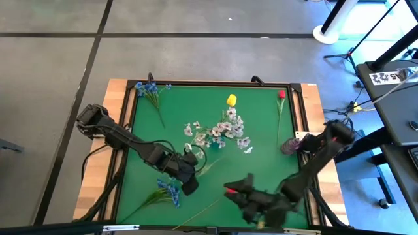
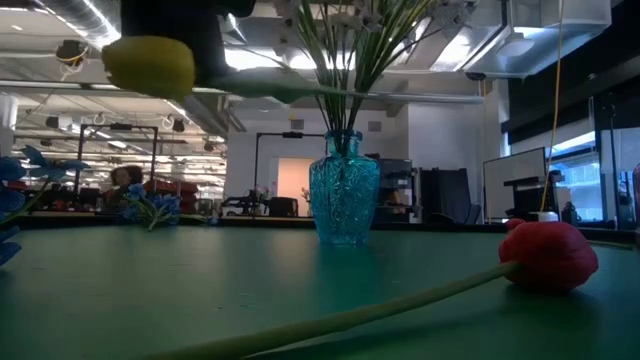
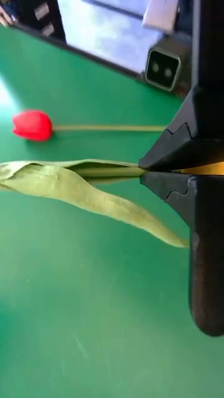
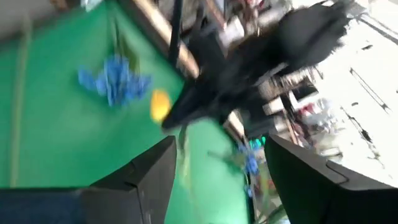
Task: Sort flowers into vase by color
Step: Put the yellow tulip into the blue vase
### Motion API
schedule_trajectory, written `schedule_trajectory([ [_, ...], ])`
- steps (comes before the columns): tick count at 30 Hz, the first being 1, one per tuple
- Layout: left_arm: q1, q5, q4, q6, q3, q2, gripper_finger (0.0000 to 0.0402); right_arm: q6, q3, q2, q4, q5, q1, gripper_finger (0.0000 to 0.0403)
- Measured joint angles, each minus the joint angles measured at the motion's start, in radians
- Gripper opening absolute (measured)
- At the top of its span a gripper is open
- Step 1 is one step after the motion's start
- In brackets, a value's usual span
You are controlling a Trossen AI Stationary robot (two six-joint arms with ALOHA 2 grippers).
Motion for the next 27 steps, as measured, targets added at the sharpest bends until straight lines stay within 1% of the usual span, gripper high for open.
schedule_trajectory([
  [3, 0.0, 0.019, 0.01, -0.001, 0.0, 0.001, 0.0004, -0.025, 0.0, 0.092, 0.013, 0.024, -0.059, 0.0243],
  [5, 0.0, 0.021, 0.012, -0.001, 0.0, 0.001, 0.0004, -0.048, 0.0, 0.14, 0.008, 0.06, -0.094, 0.0243],
  [8, -0.001, 0.021, 0.014, 0.003, 0.0, 0.001, 0.0005, -0.054, 0.0, 0.195, 0.006, 0.06, -0.144, 0.0243],
  [13, -0.004, 0.02, 0.017, 0.006, 0.0, 0.001, 0.0005, -0.055, 0.0, 0.249, 0.009, 0.067, -0.199, 0.0243],
  [16, -0.004, 0.014, 0.017, 0.006, 0.0, 0.001, 0.0005, -0.055, 0.0, 0.263, 0.013, 0.074, -0.218, 0.0231],
  [19, -0.004, 0.006, 0.017, 0.007, 0.0, 0.001, 0.0005, -0.055, 0.0, 0.265, 0.014, 0.07, -0.226, 0.0195],
  [24, -0.004, -0.003, 0.017, 0.01, 0.0, 0.001, 0.0005, -0.059, 0.0, 0.265, 0.059, 0.005, -0.229, 0.0105],
  [27, -0.004, -0.005, 0.026, 0.063, 0.0, 0.001, 0.0006, -0.067, 0.0, 0.265, 0.076, -0.047, -0.229, 0.0053],
])
